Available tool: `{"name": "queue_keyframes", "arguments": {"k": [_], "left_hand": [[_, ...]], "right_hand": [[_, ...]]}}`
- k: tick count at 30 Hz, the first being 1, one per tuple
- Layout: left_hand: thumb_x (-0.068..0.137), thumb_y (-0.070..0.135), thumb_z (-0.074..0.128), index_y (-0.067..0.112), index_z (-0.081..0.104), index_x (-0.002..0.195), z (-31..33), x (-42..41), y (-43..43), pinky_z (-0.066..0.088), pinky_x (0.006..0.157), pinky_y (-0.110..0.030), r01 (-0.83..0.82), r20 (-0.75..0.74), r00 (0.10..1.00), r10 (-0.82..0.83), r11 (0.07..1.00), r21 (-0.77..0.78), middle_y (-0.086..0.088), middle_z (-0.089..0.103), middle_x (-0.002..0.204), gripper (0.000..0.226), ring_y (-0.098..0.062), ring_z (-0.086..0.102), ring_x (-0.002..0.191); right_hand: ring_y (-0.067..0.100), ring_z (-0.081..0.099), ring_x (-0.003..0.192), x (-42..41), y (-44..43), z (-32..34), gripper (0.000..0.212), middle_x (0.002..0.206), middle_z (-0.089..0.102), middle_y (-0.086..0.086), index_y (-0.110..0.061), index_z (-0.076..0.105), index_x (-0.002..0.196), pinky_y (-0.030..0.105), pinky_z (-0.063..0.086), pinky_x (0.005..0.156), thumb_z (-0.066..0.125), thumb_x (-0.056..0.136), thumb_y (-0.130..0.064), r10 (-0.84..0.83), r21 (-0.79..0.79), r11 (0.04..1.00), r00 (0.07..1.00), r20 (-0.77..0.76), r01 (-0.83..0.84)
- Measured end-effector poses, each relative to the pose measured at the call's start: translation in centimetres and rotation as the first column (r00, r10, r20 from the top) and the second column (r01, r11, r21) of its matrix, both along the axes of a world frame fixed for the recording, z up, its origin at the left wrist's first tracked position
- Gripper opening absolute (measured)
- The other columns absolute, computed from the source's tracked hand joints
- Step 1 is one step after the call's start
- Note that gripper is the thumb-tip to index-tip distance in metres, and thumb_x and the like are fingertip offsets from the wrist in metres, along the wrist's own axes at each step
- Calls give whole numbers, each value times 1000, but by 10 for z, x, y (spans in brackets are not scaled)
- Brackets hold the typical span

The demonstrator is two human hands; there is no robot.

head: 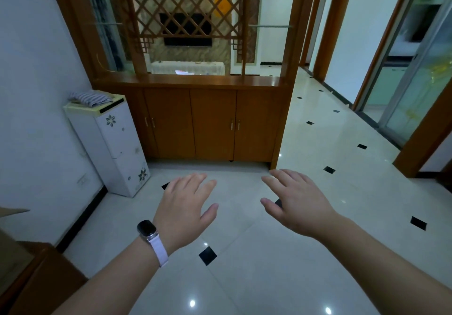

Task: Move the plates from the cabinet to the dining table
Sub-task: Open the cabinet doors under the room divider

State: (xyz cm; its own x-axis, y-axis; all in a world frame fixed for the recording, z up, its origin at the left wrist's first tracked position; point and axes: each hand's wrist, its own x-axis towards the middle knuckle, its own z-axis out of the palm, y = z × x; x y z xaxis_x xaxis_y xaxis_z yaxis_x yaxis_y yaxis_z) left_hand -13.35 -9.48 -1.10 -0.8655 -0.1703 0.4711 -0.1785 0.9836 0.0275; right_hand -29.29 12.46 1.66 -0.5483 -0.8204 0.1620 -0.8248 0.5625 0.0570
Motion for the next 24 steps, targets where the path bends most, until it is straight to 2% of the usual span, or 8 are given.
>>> {"name": "queue_keyframes", "arguments": {"k": [6, 12, 17, 24], "left_hand": [[86, 48, 48, 21, 60, 122, 5, -102, -20, 45, 94, -43, -16, 40, 999, 17, 1000, -15, -2, 63, 121, 46, -25, 58, 110], [87, 48, 48, 22, 60, 122, 11, -196, -30, 43, 101, -47, -44, 64, 997, 45, 999, -14, -2, 62, 125, 46, -25, 56, 117], [88, 49, 47, 23, 59, 127, 9, -244, -45, 40, 104, -48, -46, 109, 993, 49, 999, -29, -2, 60, 130, 48, -24, 54, 122], [88, 49, 46, 22, 61, 125, 7, -298, -90, 40, 104, -49, -53, 118, 991, 56, 998, -27, -2, 61, 129, 48, -25, 55, 121]], "right_hand": [[25, 57, 121, -99, -23, -7, 59, 128, 64, 2, -22, 60, 128, 43, 45, 101, 32, 91, -58, -18, -45, 999, 999, 31, 20], [26, 53, 125, -194, -35, -4, 62, 133, 60, 2, -22, 58, 131, 43, 41, 104, 30, 91, -59, -24, -55, 998, 999, 47, 26], [24, 39, 137, -240, -52, -8, 72, 147, 47, 0, -25, 45, 144, 42, 28, 114, 17, 89, -63, -11, -56, 998, 996, 94, 17], [25, 48, 131, -292, -97, -14, 64, 140, 55, 1, -23, 52, 138, 43, 36, 109, 26, 92, -60, -6, -43, 999, 994, 107, 10]]}}
